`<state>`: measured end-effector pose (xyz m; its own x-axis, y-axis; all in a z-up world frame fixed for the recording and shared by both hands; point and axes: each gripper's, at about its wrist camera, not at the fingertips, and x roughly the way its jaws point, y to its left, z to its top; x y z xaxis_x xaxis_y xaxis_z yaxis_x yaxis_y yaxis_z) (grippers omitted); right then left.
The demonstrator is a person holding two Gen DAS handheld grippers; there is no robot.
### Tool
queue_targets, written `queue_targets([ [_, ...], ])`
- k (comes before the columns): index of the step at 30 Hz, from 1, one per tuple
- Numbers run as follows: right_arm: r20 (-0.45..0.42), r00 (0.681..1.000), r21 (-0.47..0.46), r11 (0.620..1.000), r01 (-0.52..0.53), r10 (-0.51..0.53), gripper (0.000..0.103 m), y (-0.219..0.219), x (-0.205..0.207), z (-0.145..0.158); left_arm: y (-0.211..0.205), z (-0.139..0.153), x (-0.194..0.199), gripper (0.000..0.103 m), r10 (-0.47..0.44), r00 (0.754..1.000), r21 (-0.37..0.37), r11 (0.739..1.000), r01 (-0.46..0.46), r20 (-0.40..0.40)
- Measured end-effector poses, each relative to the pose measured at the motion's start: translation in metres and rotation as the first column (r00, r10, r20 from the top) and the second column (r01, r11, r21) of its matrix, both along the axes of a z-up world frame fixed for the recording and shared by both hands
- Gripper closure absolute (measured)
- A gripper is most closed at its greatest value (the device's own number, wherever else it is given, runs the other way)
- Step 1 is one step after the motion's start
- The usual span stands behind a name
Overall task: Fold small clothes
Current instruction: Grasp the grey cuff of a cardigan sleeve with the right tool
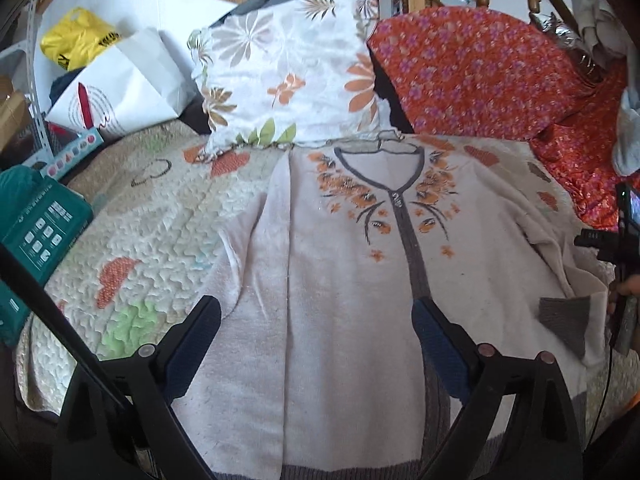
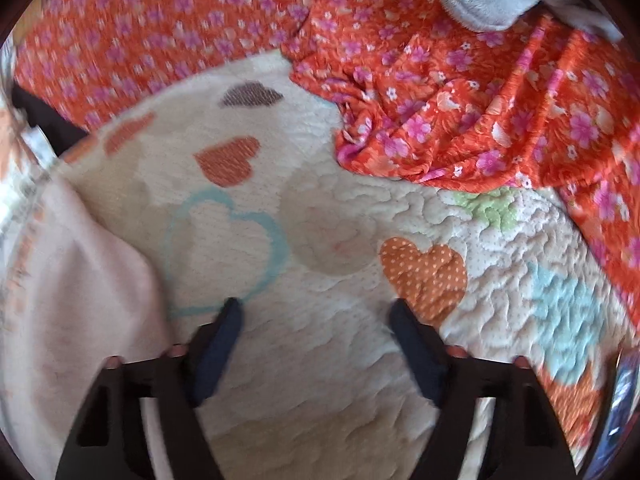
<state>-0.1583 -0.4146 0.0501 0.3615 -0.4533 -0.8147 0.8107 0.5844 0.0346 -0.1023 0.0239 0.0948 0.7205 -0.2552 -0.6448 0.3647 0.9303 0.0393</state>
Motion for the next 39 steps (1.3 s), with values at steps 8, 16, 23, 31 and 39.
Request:
queue_targets([
  [8, 0.259, 0.918, 0.101, 0.937, -0.334, 0.300, 0.039, 0.079, -0.022, 0.073, 0.024, -0.012, 0.005, 0.007, -0.025, 0.999, -0.027, 0.999, 0.024, -0.032],
  [16, 0.045, 0.822, 0.006, 0.823, -0.568, 0.568, 0.039, 0.196, -0.014, 0.065, 0.036, -0.008, 0.069, 0.007, -0.042, 0.998, -0.041, 0.998, 0.041, -0.040],
  [23, -0.182, 0.749, -0.112, 0.743, -0.659, 0.637, 0.040, 0.245, -0.004, 0.032, 0.064, -0.026, 0.086, 0.007, 0.008, 0.989, -0.142, 0.989, -0.029, -0.147],
  [31, -0.388, 0.682, -0.088, 0.711, -0.697, 0.620, 0.089, 0.238, 0.016, -0.006, 0.070, -0.034, 0.084, 0.007, -0.012, 0.972, -0.255, 0.966, -0.049, -0.235],
  [39, -0.198, 0.879, -0.200, 0.860, -0.470, 0.434, 0.090, 0.152, -0.040, 0.092, 0.080, -0.039, 0.087, 0.007, -0.006, 0.955, -0.319, 0.943, -0.093, -0.297],
])
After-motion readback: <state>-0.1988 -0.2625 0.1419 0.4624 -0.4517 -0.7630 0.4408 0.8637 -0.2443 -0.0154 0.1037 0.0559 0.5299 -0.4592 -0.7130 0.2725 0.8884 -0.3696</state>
